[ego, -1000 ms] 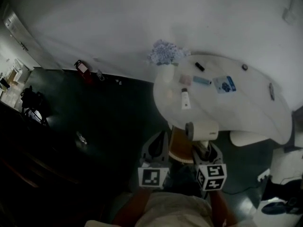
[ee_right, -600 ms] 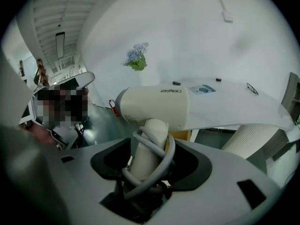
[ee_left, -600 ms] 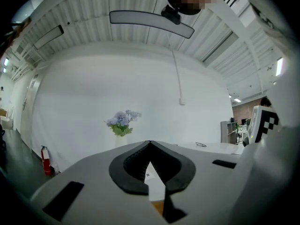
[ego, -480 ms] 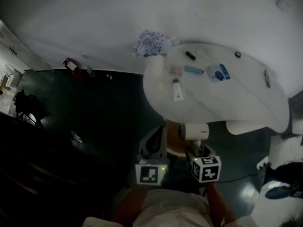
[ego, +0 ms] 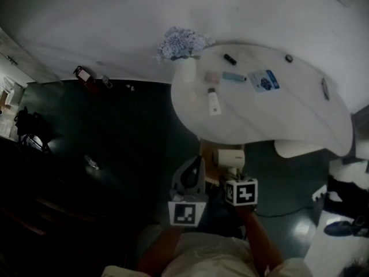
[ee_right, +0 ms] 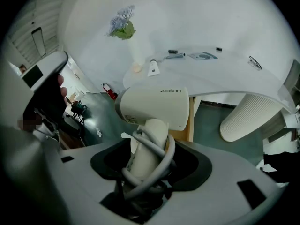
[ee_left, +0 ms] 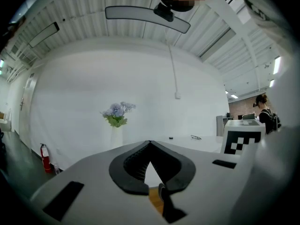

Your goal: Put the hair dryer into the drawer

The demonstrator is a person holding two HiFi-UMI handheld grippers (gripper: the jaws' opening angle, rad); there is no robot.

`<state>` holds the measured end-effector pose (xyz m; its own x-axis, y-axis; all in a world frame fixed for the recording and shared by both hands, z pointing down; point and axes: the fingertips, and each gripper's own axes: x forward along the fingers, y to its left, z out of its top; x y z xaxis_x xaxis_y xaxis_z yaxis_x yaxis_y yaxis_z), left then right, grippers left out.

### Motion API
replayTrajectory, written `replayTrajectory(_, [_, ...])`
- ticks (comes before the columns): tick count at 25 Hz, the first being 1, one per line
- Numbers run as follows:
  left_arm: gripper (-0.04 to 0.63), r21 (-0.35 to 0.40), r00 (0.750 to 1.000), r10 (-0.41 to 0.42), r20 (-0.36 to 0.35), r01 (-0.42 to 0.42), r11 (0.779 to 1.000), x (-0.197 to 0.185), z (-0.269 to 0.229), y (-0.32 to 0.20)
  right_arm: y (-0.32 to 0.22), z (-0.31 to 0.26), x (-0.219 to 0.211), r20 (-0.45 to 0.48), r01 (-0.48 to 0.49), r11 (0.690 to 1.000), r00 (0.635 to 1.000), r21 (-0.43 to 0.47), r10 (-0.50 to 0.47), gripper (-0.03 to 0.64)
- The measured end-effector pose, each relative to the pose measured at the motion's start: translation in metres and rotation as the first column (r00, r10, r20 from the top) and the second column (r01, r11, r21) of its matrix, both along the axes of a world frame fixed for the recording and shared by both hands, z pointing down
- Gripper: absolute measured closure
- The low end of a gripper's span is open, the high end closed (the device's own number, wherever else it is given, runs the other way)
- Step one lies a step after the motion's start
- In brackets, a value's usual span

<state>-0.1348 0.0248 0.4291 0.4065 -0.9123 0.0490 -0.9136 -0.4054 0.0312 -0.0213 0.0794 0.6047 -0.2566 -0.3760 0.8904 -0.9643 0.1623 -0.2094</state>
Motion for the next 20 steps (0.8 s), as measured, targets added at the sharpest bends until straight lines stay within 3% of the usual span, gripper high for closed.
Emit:
replayTrajectory(2, [0.592, -0.043, 0.998, -0.017, -0.058, 0.014, 0.999, 0.000, 0.005, 0.003, 0.002, 0.009, 0.000, 0.001, 0.001, 1.000, 1.000, -0.026, -0.001, 0.350])
replayTrajectory(10, [0.594, -0.047, 0.998, -0.005, -0.060, 0.002, 0.999, 0.006, 0.010, 0.005, 0.003, 0.036, 0.008, -0.009, -0.023, 0.996, 1.000, -0.086, 0.022, 0.350])
replayTrajectory(12, [0.594, -0.013, 1.000, 0.014, -0.013, -0.014, 1.000, 0.007, 0.007, 0.004, 0.001, 0.041, 0.009, -0.005, -0.023, 0.995, 1.000, -0.096, 0.022, 0.350])
replayTrajectory(14, [0.594, 0.053, 0.994, 0.051, 0.097, -0.057, 0.997, 0.010, 0.000, 0.002, -0.001, 0.042, 0.007, 0.005, -0.020, 0.993, 1.000, -0.113, 0.020, 0.350])
replayTrajectory(15, [0.594, 0.049, 0.994, 0.050, 0.094, -0.055, 0.997, 0.010, 0.001, 0.001, -0.004, 0.043, 0.008, 0.004, -0.018, 0.993, 1.000, -0.114, 0.019, 0.350])
replayTrajectory(18, [0.594, -0.069, 0.998, -0.009, -0.063, 0.005, 0.998, 0.006, 0.012, 0.001, -0.010, 0.048, 0.010, -0.005, -0.022, 0.992, 1.000, -0.126, 0.021, 0.350])
replayTrajectory(20, [0.594, -0.079, 0.998, -0.013, -0.068, 0.008, 0.997, 0.005, 0.014, -0.001, -0.015, 0.052, 0.011, -0.010, -0.026, 0.990, 1.000, -0.136, 0.025, 0.350])
